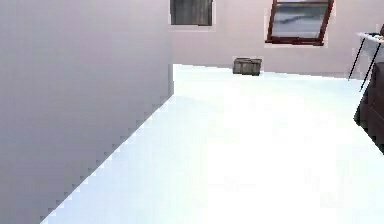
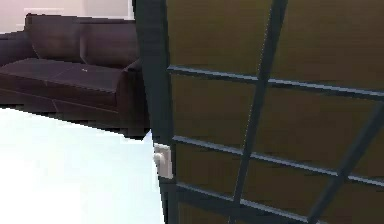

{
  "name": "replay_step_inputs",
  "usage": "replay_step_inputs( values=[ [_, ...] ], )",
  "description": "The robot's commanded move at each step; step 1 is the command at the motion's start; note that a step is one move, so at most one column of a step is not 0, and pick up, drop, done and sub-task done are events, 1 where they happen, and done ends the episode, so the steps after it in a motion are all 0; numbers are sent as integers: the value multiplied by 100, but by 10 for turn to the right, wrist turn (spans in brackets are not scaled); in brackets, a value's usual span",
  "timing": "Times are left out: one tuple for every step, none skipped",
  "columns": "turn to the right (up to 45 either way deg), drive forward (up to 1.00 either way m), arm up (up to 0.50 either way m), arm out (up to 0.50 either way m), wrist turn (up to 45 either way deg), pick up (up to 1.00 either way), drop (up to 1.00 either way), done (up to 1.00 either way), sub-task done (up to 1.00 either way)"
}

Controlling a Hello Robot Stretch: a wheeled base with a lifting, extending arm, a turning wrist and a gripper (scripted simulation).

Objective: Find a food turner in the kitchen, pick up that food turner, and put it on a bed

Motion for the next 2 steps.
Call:
replay_step_inputs(
  values=[
    [0,100,0,0,0,0,0,0,0],
    [0,100,0,0,0,0,0,0,0]
  ],
)
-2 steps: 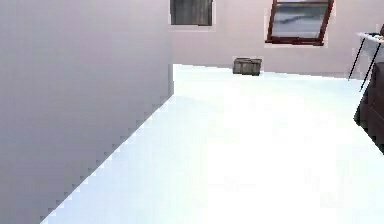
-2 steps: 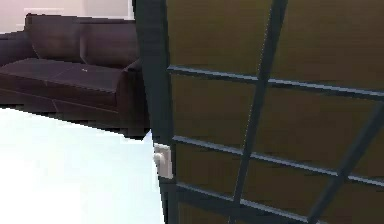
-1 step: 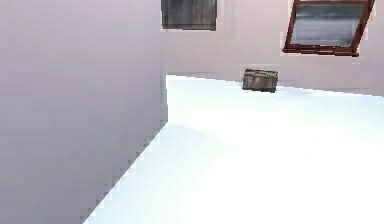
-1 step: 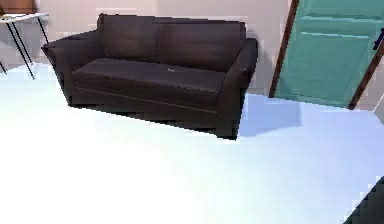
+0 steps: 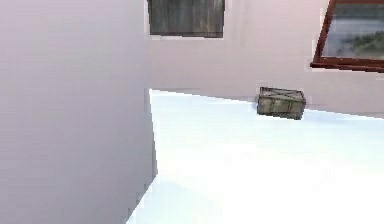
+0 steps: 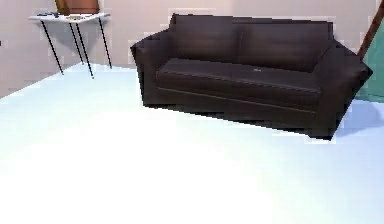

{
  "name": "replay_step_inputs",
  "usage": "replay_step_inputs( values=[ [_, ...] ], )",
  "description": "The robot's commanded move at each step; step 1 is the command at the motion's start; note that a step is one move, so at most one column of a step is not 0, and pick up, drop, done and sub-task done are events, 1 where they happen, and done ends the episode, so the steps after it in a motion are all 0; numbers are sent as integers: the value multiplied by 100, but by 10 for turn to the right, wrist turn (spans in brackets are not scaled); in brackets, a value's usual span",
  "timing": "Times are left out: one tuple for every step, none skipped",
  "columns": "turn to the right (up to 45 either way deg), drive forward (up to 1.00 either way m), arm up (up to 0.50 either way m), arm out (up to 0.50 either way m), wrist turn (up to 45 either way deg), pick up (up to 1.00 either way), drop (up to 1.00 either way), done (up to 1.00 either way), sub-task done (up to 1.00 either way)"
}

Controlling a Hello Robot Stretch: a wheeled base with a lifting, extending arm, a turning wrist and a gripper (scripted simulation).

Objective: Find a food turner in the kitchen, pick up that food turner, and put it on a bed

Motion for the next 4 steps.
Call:
replay_step_inputs(
  values=[
    [30,0,0,0,0,0,0,0,0],
    [0,100,0,0,0,0,0,0,0],
    [0,55,0,0,0,0,0,0,0],
    [-240,0,0,0,0,0,0,0,0]
  ],
)
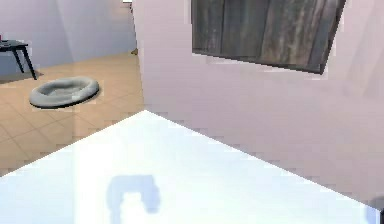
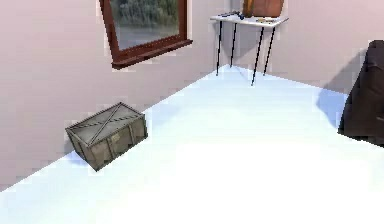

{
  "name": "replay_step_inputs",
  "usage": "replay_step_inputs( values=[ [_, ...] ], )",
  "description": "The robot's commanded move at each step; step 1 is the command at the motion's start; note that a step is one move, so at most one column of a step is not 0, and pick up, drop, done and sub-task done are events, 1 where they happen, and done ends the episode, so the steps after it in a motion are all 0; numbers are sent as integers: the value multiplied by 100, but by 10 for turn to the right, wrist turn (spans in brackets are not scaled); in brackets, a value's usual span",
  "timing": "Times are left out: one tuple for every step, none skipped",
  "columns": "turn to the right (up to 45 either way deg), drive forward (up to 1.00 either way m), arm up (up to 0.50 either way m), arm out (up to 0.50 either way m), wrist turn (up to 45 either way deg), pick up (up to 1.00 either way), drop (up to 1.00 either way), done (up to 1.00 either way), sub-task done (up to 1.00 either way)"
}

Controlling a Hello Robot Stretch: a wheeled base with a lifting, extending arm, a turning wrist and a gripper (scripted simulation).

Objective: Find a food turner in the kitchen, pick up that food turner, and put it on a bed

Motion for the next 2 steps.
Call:
replay_step_inputs(
  values=[
    [0,30,0,0,0,0,0,0,0],
    [-450,0,0,0,0,0,0,0,0]
  ],
)
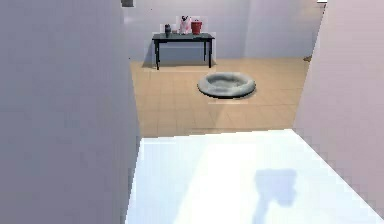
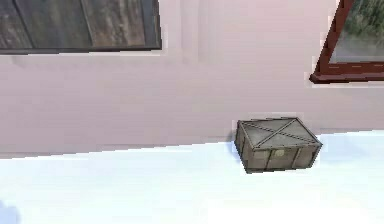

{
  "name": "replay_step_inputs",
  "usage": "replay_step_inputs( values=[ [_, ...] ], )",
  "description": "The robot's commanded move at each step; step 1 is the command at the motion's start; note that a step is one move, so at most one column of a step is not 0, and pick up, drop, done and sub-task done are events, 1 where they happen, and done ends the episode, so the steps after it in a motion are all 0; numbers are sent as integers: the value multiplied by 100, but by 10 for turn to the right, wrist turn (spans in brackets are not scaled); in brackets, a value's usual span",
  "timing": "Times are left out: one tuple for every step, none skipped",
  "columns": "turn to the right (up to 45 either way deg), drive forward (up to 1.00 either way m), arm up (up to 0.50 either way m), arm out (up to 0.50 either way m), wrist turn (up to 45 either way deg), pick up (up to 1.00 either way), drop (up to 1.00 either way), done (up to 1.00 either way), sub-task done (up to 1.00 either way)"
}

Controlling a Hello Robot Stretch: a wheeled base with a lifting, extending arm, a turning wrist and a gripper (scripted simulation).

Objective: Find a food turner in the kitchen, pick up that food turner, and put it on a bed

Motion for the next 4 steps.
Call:
replay_step_inputs(
  values=[
    [-60,0,0,0,0,0,0,0,0],
    [0,100,0,0,0,0,0,0,0],
    [0,100,0,0,0,0,0,0,0],
    [0,30,0,0,0,0,0,0,0]
  ],
)
